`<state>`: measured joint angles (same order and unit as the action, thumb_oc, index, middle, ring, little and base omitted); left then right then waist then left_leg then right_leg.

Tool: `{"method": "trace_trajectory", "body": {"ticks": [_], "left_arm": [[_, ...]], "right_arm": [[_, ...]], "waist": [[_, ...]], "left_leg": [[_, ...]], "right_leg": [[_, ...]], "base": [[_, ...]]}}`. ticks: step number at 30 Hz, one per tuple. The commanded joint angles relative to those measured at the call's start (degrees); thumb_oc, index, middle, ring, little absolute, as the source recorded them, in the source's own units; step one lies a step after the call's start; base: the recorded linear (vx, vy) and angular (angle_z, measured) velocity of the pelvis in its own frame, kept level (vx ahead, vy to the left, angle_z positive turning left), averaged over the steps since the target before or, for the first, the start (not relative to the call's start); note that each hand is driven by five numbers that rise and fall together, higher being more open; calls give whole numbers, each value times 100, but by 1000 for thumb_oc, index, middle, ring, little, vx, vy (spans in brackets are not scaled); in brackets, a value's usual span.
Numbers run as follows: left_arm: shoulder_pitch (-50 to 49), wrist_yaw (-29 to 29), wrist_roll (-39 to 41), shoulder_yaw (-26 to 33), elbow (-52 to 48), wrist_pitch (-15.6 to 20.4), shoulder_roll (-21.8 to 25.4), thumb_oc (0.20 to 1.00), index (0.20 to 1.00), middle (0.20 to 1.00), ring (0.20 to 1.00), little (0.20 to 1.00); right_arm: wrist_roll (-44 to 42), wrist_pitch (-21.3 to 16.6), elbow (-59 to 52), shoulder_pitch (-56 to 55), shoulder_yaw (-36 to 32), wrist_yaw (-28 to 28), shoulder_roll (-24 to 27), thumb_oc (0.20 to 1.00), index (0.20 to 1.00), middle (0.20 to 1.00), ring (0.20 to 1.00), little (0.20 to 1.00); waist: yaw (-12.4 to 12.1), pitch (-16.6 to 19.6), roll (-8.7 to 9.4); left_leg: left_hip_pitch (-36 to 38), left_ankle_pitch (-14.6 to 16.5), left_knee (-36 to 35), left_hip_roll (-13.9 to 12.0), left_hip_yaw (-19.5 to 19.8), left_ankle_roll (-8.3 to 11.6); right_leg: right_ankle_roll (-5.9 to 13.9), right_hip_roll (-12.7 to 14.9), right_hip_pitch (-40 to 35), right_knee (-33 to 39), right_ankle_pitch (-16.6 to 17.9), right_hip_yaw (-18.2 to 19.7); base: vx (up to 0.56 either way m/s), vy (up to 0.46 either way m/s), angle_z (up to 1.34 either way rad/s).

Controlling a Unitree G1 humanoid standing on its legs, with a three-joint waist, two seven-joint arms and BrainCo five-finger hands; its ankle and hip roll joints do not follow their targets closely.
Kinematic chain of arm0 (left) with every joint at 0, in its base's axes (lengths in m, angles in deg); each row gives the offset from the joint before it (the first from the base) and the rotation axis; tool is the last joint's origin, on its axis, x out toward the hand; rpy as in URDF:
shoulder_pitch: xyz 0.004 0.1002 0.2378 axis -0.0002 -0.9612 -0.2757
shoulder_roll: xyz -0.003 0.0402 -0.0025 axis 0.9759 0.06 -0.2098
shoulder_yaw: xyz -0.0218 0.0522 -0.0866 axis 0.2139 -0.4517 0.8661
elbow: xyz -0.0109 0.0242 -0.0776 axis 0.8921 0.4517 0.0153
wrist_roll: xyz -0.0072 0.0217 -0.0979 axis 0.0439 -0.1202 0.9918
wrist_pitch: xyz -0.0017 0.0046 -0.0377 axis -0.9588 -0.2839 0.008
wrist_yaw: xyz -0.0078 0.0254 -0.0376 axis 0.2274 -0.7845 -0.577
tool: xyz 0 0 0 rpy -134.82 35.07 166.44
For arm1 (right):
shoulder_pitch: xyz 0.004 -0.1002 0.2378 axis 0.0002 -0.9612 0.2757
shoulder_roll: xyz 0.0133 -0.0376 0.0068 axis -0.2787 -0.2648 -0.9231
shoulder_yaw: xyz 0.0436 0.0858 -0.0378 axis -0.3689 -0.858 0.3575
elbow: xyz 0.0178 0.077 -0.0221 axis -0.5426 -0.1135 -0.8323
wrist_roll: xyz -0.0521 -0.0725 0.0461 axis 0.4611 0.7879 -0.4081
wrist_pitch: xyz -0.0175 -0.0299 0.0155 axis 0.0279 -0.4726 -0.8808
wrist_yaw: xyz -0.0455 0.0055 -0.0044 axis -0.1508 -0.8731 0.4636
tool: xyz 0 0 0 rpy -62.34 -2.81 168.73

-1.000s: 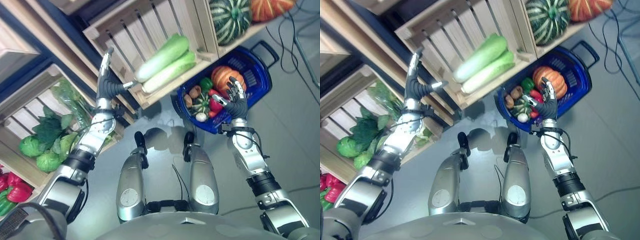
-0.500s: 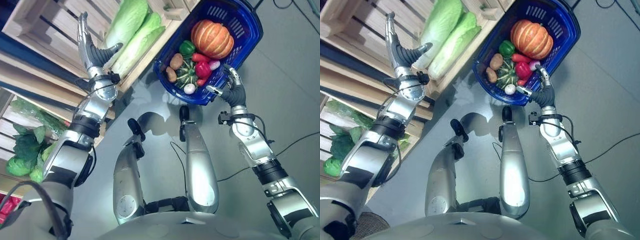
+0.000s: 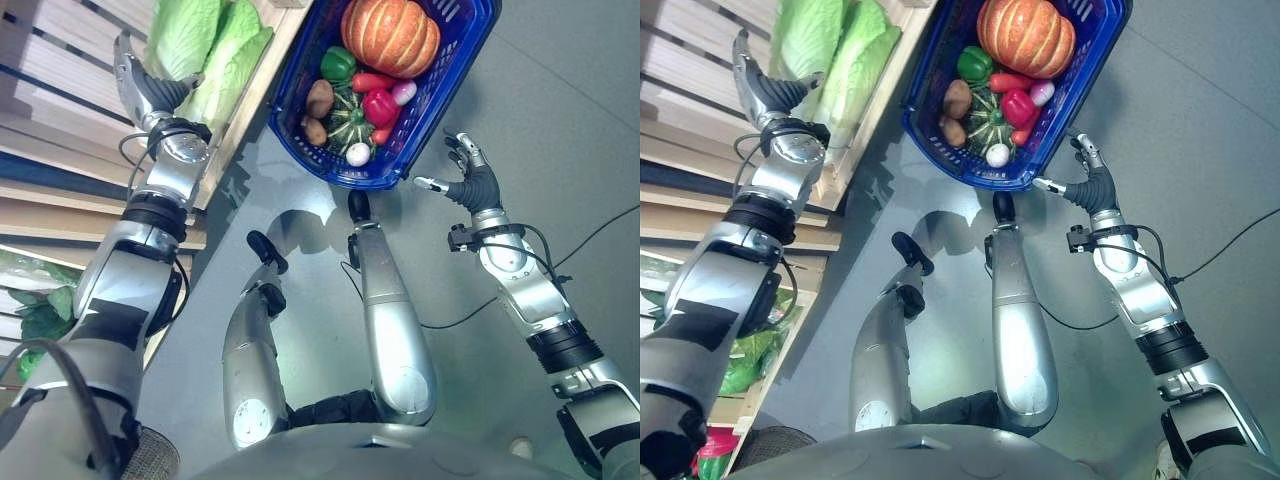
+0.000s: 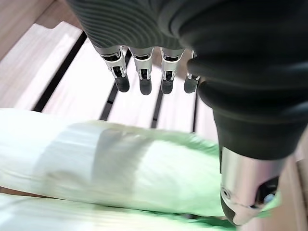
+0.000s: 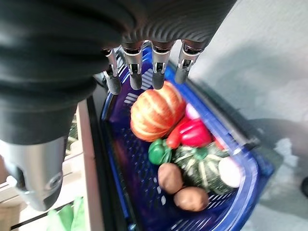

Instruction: Pick up fruits and vegetables into the basket

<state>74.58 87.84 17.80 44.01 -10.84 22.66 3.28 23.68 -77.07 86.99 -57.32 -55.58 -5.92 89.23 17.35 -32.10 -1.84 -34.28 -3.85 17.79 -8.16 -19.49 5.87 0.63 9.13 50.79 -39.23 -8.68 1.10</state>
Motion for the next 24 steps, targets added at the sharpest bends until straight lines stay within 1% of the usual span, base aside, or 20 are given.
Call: {"method": "trace_trajectory", "body": {"ticks": [1, 5, 8, 11, 15, 19, 20, 23, 24], "left_arm": [[114, -51, 102, 157, 442, -222, 641, 1000, 1000, 1000, 1000, 1000], [209, -293, 265, 147, 809, -384, 748, 1000, 1000, 1000, 1000, 1000], [300, -486, 611, 105, 1050, -517, 801, 1000, 1000, 1000, 1000, 1000], [347, -602, 793, 81, 1261, -581, 847, 1000, 1000, 1000, 1000, 1000], [320, -919, 990, 21, 1401, -673, 866, 1000, 1000, 1000, 1000, 1000], [363, -1366, 1160, -98, 1485, -553, 831, 1000, 1000, 1000, 1000, 1000], [361, -1463, 1222, -119, 1500, -476, 816, 1000, 1000, 1000, 1000, 1000], [322, -2054, 1416, -198, 1460, -97, 755, 1000, 1000, 1000, 1000, 1000], [307, -2154, 1410, -249, 1418, -40, 727, 1000, 1000, 1000, 1000, 1000]], "right_arm": [[-235, -102, -173, -260, -194, 100, 37, 1000, 1000, 1000, 1000, 1000], [-330, -50, -111, -255, -211, 166, 48, 1000, 1000, 1000, 1000, 1000], [-408, -36, -48, -214, -203, 185, 47, 1000, 1000, 1000, 1000, 1000], [-561, 57, -46, -148, -217, 174, 48, 1000, 1000, 1000, 1000, 1000], [-790, 201, -56, -92, -257, 221, 29, 1000, 1000, 1000, 1000, 1000], [-891, 222, -25, -21, -236, 277, 22, 1000, 1000, 1000, 1000, 1000], [-894, 225, -21, 4, -228, 301, 24, 1000, 1000, 1000, 1000, 1000], [-885, 257, -63, 64, -202, 396, 46, 1000, 1000, 1000, 1000, 1000], [-890, 286, -76, 77, -210, 414, 62, 1000, 1000, 1000, 1000, 1000]], "waist": [[295, 231, 2], [337, 231, 10], [358, 231, 3], [371, 231, 1], [389, 231, -20], [414, 231, -17], [416, 231, -18], [426, 231, -17], [434, 231, -20]], "left_leg": [[-507, 989, 1227, -105, 1, 43], [-656, 1028, 1319, -126, -24, 44], [-777, 1049, 1385, -128, -25, 42], [-908, 1069, 1457, -130, -7, 41], [-1070, 1114, 1542, -125, -2, 26], [-1211, 1136, 1599, -140, 0, 17], [-1242, 1137, 1610, -144, -3, 17], [-1328, 1155, 1646, -161, -9, 9], [-1349, 1160, 1655, -170, -19, 9]], "right_leg": [[177, -310, 72, 171, -129, 16], [187, -329, 220, 166, -95, 89], [200, -331, 350, 159, -56, 133], [201, -338, 480, 123, -37, 175], [203, -363, 656, 83, -14, 244], [213, -389, 801, 93, 42, 298], [213, -393, 833, 91, 52, 305], [213, -416, 931, 66, 68, 326], [215, -418, 957, 59, 72, 331]], "base": [[27, 42, -3], [21, 48, -2], [12, 46, -3], [11, 40, -2], [15, 57, -2], [6, 30, -6], [-1, 20, -4], [1, 5, -2], [4, 19, -7]]}}
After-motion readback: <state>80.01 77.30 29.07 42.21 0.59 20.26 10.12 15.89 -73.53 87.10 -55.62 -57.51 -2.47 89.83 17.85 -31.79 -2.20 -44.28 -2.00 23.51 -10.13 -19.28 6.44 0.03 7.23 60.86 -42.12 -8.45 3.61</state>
